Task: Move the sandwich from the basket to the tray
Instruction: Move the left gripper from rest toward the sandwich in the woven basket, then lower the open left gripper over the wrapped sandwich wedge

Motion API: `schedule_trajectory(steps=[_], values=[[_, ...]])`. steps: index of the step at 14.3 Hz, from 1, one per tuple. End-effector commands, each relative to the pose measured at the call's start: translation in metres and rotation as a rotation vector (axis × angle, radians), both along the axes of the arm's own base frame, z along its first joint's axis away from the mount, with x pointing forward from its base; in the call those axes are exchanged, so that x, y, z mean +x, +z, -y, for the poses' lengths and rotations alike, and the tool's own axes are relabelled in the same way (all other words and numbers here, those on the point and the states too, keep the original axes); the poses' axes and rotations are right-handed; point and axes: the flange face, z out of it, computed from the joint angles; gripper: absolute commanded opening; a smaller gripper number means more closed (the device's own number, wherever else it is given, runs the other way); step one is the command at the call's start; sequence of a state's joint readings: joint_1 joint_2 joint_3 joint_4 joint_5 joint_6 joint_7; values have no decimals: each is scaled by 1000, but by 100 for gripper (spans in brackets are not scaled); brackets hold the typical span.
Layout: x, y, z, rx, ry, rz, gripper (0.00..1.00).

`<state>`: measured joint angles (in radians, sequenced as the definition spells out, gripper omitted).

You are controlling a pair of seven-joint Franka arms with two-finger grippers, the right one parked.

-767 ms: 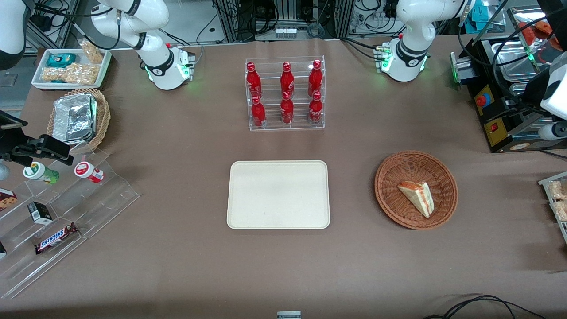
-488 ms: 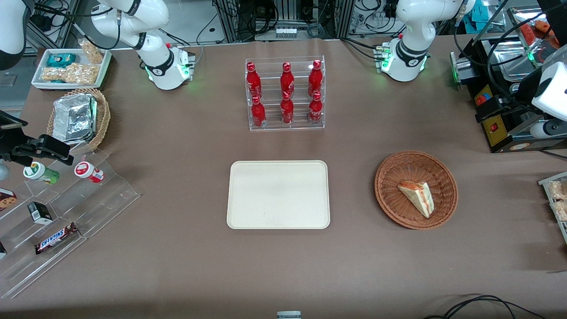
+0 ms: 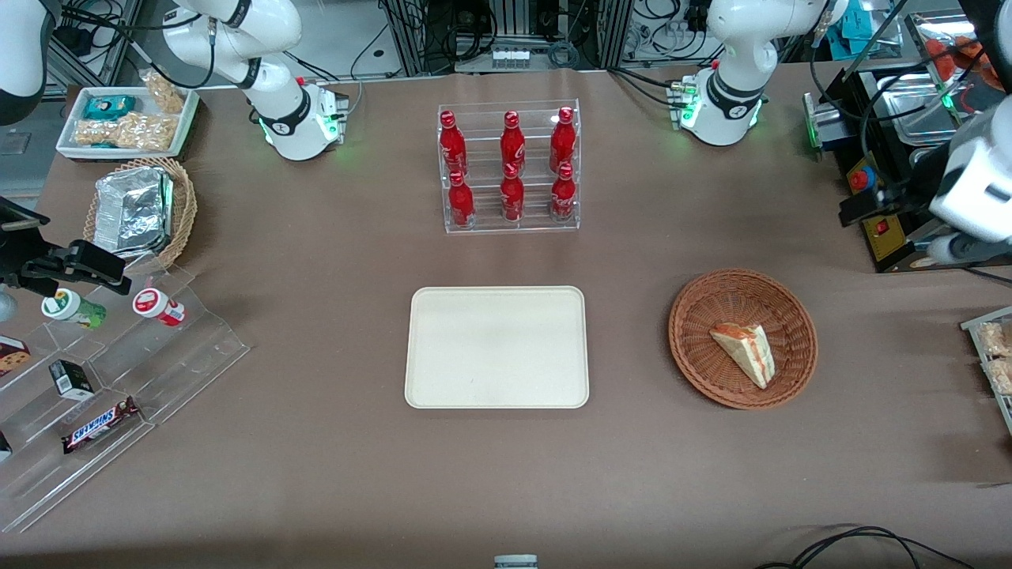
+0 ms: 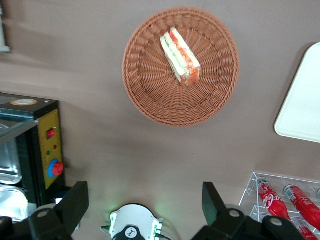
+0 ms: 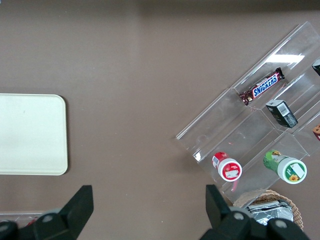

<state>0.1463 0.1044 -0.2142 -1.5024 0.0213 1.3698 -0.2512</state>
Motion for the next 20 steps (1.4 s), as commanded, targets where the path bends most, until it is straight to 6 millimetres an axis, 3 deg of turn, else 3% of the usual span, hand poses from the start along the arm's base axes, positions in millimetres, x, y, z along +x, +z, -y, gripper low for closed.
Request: schedule_trajectory(steps=[1, 4, 9, 16, 20], values=[[21, -58, -1, -9, 89, 0, 100], [28, -134, 2, 26, 295, 98, 100], [23, -221, 6, 36, 533, 162, 100], [16, -287, 10, 31, 579, 154, 100], [19, -300, 12, 22, 585, 164, 100]])
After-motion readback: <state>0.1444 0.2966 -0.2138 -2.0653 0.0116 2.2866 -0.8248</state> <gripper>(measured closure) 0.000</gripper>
